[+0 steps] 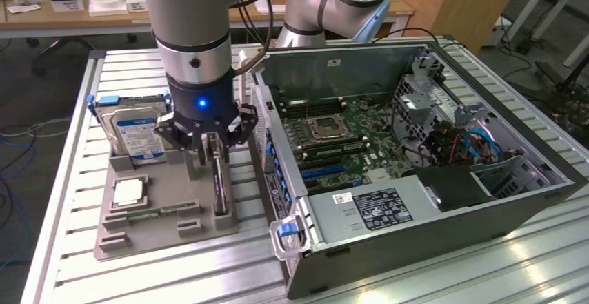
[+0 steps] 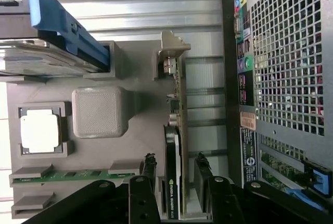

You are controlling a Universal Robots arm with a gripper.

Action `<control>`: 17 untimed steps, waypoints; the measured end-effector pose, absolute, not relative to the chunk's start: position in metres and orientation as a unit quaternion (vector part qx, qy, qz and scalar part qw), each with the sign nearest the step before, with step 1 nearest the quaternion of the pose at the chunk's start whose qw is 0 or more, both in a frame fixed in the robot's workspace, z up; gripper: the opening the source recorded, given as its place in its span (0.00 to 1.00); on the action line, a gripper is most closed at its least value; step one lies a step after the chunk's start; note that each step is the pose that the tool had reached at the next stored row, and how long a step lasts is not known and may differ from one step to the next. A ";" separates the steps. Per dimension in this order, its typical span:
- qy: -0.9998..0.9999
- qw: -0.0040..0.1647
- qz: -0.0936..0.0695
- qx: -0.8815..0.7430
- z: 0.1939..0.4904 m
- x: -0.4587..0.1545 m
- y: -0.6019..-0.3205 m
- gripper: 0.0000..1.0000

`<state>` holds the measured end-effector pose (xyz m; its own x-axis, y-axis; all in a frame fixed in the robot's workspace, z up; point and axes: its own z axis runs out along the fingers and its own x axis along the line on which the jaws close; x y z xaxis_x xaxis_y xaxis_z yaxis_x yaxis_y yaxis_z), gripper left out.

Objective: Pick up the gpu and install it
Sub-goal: 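Pick up the gpu and move the gpu toward the slot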

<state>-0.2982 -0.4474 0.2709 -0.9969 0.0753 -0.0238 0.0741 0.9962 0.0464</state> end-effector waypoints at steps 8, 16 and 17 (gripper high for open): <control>0.999 0.013 0.023 0.037 0.258 -0.298 -0.447 0.43; 0.999 0.013 0.023 0.037 0.256 -0.298 -0.451 0.43; 0.999 0.013 0.023 0.037 0.254 -0.298 -0.451 0.43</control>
